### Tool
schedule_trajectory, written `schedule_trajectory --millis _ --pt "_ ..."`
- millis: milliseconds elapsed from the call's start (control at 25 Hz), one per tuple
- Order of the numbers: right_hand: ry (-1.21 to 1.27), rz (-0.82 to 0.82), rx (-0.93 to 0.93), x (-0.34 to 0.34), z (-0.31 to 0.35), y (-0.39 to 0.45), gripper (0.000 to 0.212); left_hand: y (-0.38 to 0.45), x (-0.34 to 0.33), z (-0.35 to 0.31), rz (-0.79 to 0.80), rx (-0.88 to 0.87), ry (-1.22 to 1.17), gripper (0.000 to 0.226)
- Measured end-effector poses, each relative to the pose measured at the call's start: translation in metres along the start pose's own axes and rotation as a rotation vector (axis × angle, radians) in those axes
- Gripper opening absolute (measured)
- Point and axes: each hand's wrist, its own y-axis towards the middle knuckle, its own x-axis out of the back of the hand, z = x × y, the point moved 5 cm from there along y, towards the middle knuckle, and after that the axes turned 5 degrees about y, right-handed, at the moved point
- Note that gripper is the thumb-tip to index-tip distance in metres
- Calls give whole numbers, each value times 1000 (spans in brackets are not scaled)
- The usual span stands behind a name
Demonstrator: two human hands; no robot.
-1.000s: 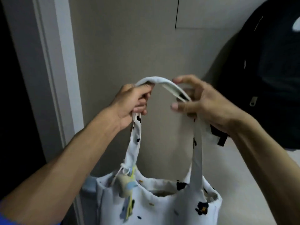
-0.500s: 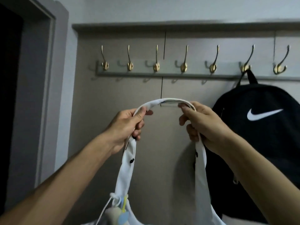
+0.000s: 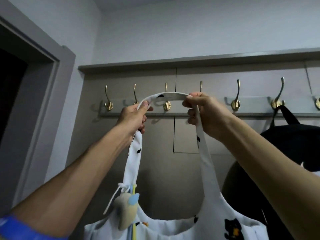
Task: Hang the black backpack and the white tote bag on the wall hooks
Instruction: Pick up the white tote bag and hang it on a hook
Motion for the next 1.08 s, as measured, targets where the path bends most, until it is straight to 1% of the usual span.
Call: schedule_trajectory --millis 80,200,280,400,440,520,600,680,760,800,840,920,1000,1080 --pt "-43 -45 35 -2 2 24 2 25 -1 0 -29 -31 37 36" --pt "-43 -130 99 -4 6 58 8 65 -1 -8 -65 -90 80 30" --pt "-47 -215 144 -6 10 80 9 94 -4 -13 -124 -110 103 25" --pt "-182 -388 172 -11 16 124 6 144 -15 -15 -227 -95 192 21" --pt "-248 -448 164 -10 13 138 8 158 -20 -10 -259 -81 246 22" --pt "-387 -515 172 -4 5 159 12 178 -30 2 -297 -78 274 31" --pt "-434 -564 223 -1 -1 168 15 188 -32 5 -303 -88 248 34" --pt "-421 -637 347 0 7 168 18 195 -32 -7 -294 -112 167 28" --pt "-466 -677 453 0 24 168 14 197 -32 -26 -281 -131 85 24" --pt "-513 -670 458 0 31 169 11 196 -32 -30 -263 -122 75 23" --pt "-547 -654 409 3 29 169 8 193 -31 -24 -219 -85 86 21" --pt "-592 -622 261 16 3 157 5 175 -32 8 -121 -13 104 17" --pt "-599 -600 172 25 -27 141 8 153 -38 36 -62 -19 61 18" --pt "-589 -576 165 25 -42 127 13 136 -40 49 -72 -49 41 18"
